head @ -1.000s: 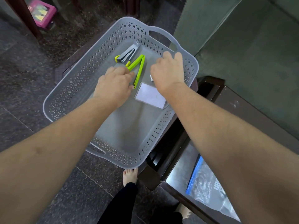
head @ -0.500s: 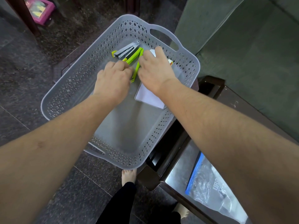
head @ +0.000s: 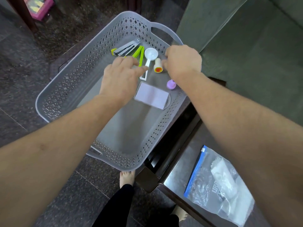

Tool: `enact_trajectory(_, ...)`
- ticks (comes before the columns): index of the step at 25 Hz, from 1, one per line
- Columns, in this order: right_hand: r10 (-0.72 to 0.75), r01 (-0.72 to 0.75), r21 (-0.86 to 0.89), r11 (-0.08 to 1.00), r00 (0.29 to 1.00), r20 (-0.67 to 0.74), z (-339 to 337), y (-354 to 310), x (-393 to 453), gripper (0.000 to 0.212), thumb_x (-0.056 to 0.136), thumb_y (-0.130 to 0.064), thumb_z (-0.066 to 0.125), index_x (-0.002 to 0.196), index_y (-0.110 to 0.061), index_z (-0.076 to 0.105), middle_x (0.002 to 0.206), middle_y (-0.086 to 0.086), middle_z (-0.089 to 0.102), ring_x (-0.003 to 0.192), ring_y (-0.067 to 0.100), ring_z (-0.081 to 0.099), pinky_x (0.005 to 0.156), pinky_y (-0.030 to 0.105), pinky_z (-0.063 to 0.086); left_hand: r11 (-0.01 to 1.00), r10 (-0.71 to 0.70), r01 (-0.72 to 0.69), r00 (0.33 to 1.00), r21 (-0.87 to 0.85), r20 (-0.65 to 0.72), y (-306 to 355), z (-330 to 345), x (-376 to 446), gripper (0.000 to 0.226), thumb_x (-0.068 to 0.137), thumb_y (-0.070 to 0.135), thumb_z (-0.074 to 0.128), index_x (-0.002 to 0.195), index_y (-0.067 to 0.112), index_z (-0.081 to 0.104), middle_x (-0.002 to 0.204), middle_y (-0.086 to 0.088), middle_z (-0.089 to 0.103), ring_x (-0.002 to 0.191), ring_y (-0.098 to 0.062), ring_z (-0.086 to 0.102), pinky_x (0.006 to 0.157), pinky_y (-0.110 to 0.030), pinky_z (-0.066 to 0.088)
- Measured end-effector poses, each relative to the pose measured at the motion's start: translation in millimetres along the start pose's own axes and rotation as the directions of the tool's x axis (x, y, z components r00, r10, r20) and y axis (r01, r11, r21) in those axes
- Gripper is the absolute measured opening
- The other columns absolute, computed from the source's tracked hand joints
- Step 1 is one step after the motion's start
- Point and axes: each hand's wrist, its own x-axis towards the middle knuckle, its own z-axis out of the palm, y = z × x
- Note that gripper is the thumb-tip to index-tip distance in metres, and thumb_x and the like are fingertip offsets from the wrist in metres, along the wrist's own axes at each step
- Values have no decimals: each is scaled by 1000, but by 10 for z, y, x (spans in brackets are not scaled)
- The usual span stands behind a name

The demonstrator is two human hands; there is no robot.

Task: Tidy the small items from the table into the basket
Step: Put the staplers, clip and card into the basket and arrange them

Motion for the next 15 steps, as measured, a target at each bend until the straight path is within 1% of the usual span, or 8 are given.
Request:
enact_trajectory(2,-1,-1,47,999,999,37,20,-15,67,15,92,-21,54,100,-11,63,90,11,61,92,33,64,63,32,36,998,24,-26,999,60,41,44,49,-2,42,90,14,50,128,34,55,136,-1,47,124,-29,38,92,-45,36)
enact_trajectory(5,-30,23,143,989,999,46,-19,-129,181,19,90,-25,57,101,-11,64,99,11,65,91,31,62,65,30,37,993,42,-48,998,104,55,99,105,20,34,93,28,46,125,31,57,140,3,44,129,-27,35,94,-44,34)
enact_trajectory(7,-3,-17,232,973,996,86,-61,-186,261,11,84,-26,62,84,-14,60,85,6,59,82,27,55,66,29,37,993,60,-67,996,100,70,103,123,54,34,93,31,45,125,31,57,143,5,42,132,-25,33,95,-44,32)
enact_trajectory(9,42,-93,296,951,984,174,-62,-225,279,27,79,-26,65,65,-19,43,67,1,54,73,24,54,64,27,42,992,71,-79,995,103,76,87,131,68,36,93,30,44,127,32,56,144,7,41,133,-24,33,95,-44,32)
enact_trajectory(10,63,-134,329,935,974,218,-68,-235,267,28,78,-25,66,64,-20,42,59,0,55,65,23,59,62,25,48,991,73,-81,994,109,81,78,132,62,36,93,31,44,127,32,56,145,8,41,133,-24,32,95,-44,32)
enact_trajectory(12,77,-190,384,903,954,291,-81,-253,247,17,77,-18,69,71,-17,53,51,0,63,51,16,65,61,26,58,992,65,-76,993,105,101,62,132,47,36,93,30,45,127,30,55,147,8,38,134,-24,31,96,-45,32)
enact_trajectory(13,78,-216,397,892,939,334,-79,-250,256,10,77,-13,70,77,-14,60,55,2,68,50,15,67,63,29,60,993,59,-70,992,98,112,60,130,44,36,93,30,46,128,30,54,148,8,36,134,-24,31,96,-45,32)
enact_trajectory(15,94,-257,407,877,921,379,-108,-226,265,11,75,-9,70,85,-10,67,61,2,71,52,14,69,71,35,61,995,53,-62,992,83,112,61,123,47,38,92,26,46,130,29,53,149,8,36,134,-25,32,96,-45,34)
